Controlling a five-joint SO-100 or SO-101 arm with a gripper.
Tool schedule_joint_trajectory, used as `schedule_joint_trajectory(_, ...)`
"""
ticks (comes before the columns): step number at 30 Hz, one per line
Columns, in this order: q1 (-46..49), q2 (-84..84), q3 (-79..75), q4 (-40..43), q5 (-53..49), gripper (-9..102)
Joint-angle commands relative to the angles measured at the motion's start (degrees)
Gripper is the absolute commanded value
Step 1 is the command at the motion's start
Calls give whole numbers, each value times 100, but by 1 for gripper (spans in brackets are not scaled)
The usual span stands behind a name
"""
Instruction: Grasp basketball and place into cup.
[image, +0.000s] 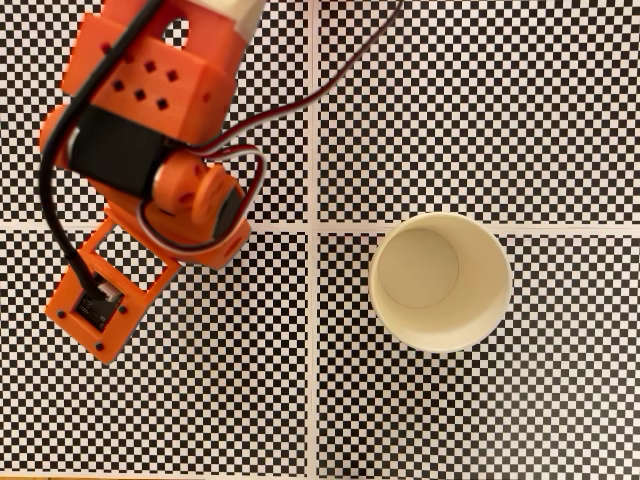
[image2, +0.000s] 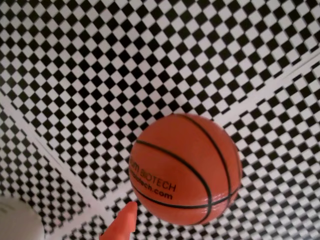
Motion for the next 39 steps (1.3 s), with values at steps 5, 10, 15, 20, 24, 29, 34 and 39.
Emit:
schedule_joint_trajectory(5,-35,132,70,-765,70,53)
schedule_joint_trajectory(10,-9,-62,70,-1195,53,55)
schedule_joint_trajectory(15,35,-272,26,-1485,26,56)
schedule_joint_trajectory(20,35,-404,9,-1731,44,56)
schedule_joint_trajectory(24,9,-527,9,-2021,97,57)
schedule_joint_trajectory(29,35,-712,9,-2312,114,57)
schedule_joint_trajectory(34,18,-861,0,-2443,193,56)
schedule_joint_trajectory(39,62,-993,18,-2470,202,53)
